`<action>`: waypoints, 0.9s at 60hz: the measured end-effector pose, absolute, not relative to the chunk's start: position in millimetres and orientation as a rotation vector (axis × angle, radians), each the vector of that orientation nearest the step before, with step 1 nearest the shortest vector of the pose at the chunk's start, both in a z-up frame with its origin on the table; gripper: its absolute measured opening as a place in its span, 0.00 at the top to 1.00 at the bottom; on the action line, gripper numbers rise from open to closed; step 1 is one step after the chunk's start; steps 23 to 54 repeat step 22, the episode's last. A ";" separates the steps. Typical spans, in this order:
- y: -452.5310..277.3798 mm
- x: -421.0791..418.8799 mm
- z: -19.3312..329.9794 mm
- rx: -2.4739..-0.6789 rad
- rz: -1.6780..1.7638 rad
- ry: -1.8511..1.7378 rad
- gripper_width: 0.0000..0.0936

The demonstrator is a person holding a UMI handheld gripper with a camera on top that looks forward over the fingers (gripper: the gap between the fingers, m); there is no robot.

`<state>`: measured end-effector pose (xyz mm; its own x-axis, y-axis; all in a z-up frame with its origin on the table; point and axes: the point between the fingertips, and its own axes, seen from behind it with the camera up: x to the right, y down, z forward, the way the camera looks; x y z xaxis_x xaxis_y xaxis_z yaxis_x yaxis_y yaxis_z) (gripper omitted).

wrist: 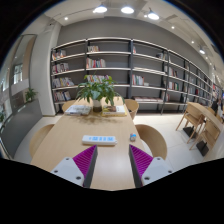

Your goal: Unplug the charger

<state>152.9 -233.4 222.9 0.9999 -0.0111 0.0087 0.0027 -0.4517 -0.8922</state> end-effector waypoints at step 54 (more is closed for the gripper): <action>-288.9 110.0 200.3 -2.095 0.023 -0.060 0.37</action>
